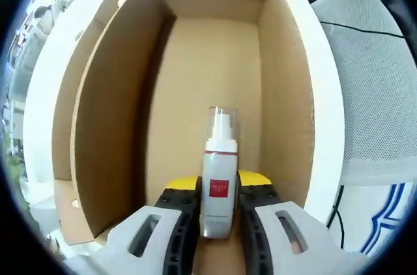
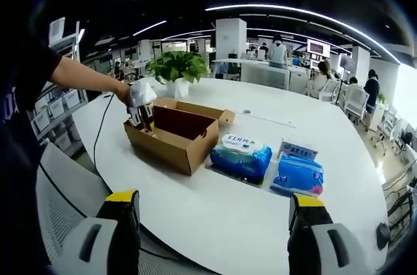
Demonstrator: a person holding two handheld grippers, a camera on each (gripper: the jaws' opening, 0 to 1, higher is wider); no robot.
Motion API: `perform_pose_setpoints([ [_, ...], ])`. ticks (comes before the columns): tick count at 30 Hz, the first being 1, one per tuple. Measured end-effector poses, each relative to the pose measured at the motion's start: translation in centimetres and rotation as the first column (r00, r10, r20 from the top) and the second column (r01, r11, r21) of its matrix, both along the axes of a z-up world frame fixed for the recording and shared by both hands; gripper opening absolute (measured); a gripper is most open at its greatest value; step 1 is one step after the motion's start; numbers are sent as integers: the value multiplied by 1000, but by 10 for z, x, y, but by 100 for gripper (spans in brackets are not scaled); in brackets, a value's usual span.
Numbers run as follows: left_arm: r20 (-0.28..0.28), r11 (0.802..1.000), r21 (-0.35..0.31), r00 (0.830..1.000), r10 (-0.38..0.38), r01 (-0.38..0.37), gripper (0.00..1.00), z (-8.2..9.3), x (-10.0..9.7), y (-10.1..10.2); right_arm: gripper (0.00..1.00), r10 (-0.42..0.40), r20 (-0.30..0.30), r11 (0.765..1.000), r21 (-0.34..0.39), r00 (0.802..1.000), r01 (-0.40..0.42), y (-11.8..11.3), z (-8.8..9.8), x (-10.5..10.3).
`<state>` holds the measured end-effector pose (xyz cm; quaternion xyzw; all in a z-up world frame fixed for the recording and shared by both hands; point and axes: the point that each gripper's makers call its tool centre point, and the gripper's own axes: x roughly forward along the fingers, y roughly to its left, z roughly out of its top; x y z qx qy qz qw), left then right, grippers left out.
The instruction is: Operate the shoe box by opening the lid, removing the specified soft item, and placing it in the target area until the item is outside and the box remains undamaged.
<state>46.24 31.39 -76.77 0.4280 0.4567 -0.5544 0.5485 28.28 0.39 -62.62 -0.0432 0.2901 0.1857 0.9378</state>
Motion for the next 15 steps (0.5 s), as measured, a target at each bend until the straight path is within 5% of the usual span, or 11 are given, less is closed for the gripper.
perform_pose_setpoints([
  [15, 29, 999, -45, 999, 27, -26, 18, 20, 3, -2, 94, 9, 9, 1000, 20, 1000, -9, 5, 6, 3],
])
